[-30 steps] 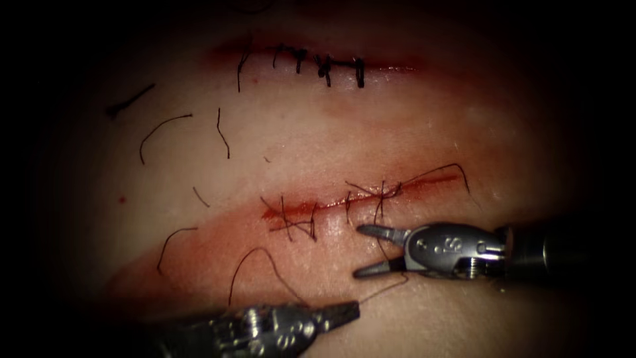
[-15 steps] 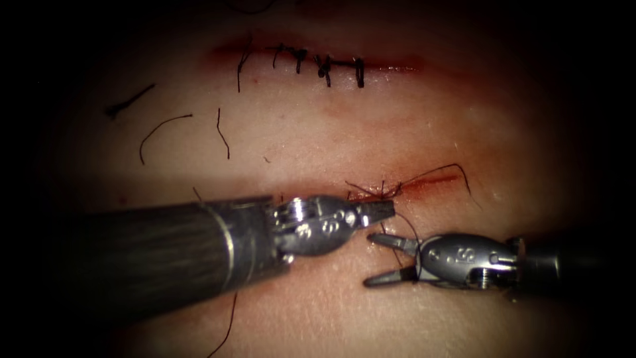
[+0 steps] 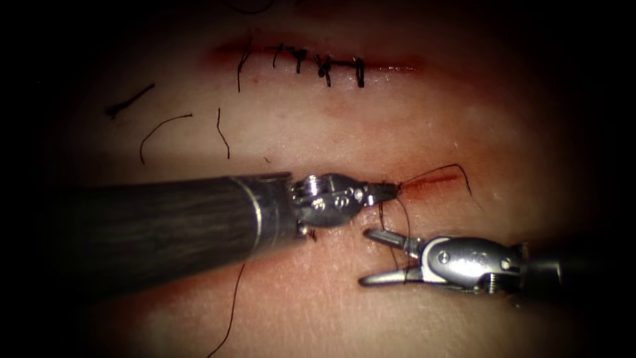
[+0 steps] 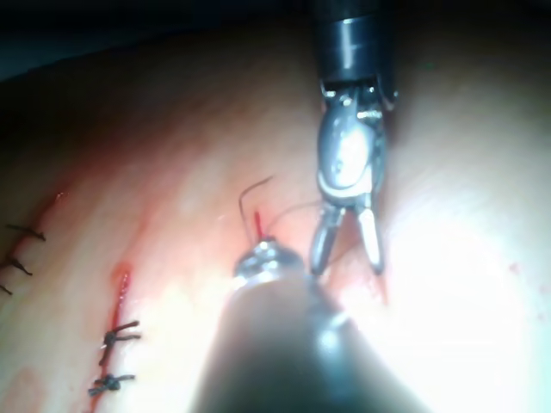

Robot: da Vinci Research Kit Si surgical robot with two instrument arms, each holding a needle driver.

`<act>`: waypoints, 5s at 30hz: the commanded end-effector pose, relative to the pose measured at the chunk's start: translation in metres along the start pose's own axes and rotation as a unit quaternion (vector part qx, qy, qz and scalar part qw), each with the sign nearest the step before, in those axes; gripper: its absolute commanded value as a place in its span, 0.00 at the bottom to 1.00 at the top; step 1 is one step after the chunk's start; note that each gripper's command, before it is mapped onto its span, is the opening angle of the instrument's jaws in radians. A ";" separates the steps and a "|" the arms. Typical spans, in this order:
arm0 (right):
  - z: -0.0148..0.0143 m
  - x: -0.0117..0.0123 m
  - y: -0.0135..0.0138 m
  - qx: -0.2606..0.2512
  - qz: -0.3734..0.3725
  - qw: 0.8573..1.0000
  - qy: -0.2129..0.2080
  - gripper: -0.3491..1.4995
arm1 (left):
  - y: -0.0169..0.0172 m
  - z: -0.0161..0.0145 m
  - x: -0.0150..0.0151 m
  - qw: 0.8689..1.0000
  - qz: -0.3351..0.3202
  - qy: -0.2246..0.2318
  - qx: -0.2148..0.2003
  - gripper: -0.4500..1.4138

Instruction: Wound Closure

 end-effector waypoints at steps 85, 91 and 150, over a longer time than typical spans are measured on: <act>-0.0006 -0.0116 0.0129 -0.292 0.343 0.891 -0.052 0.65 | 0.0026 0.0043 -0.0025 0.999 0.006 0.020 -0.036 0.00; -0.0002 -0.0114 0.0132 -0.282 0.348 0.893 -0.050 0.62 | 0.0026 0.0043 -0.0026 0.999 0.007 0.020 -0.036 0.00; -0.0006 -0.0074 0.0012 -0.239 0.280 0.929 -0.034 0.00 | -0.0153 0.0048 -0.0059 0.998 -0.052 -0.003 0.023 0.00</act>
